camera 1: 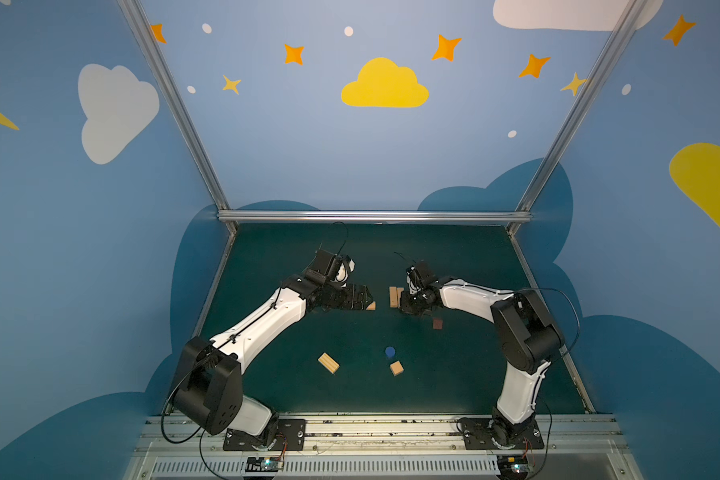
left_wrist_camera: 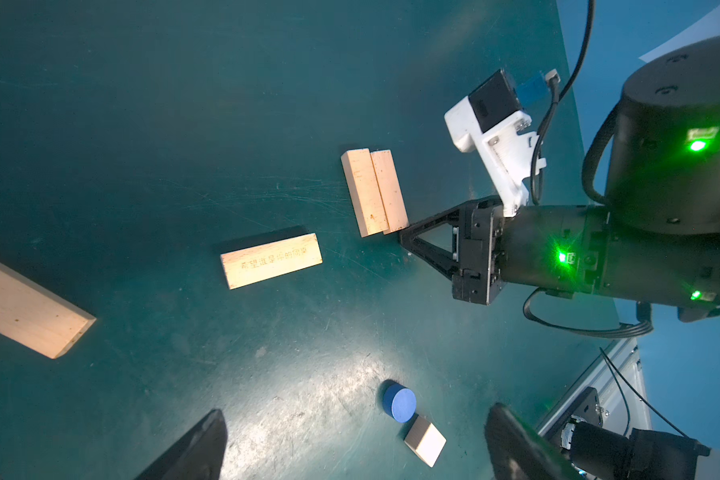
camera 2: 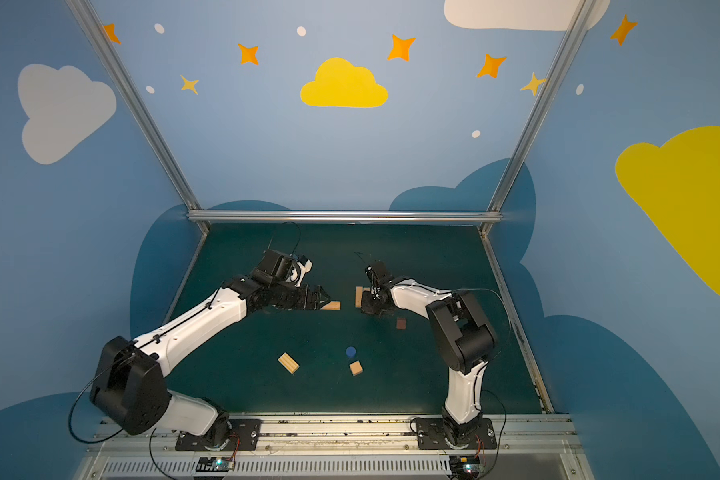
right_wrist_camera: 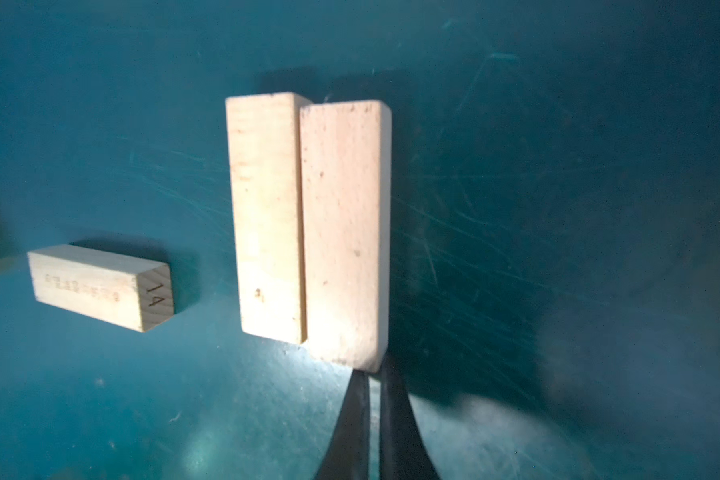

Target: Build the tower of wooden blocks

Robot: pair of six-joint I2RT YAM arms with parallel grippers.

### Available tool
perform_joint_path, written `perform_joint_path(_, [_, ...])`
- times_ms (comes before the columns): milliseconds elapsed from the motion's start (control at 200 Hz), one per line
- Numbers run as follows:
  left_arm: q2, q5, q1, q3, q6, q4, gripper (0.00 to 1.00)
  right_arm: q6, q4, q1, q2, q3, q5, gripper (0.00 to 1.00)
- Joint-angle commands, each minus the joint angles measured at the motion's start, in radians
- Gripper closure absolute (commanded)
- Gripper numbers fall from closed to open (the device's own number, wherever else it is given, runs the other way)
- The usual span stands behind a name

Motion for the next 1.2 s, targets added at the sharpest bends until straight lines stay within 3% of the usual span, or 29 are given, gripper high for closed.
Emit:
perform_joint_path(0, [-0.023,0.002,-0.002,0.008,-0.001,-0.003,0.04,0.007,0.000,-0.003,0.021,0.026,-0.006,1.00])
perform_joint_path(746, [-0.025,-0.004,-0.003,0.004,-0.001,-0.003,0.04,0.001,-0.025,-0.003,0.017,0.035,0.000,1.00])
perform_joint_path(1192, [-0.021,-0.032,-0.003,0.006,-0.020,0.013,0.04,0.001,-0.049,0.006,-0.110,-0.018,-0.012,1.00])
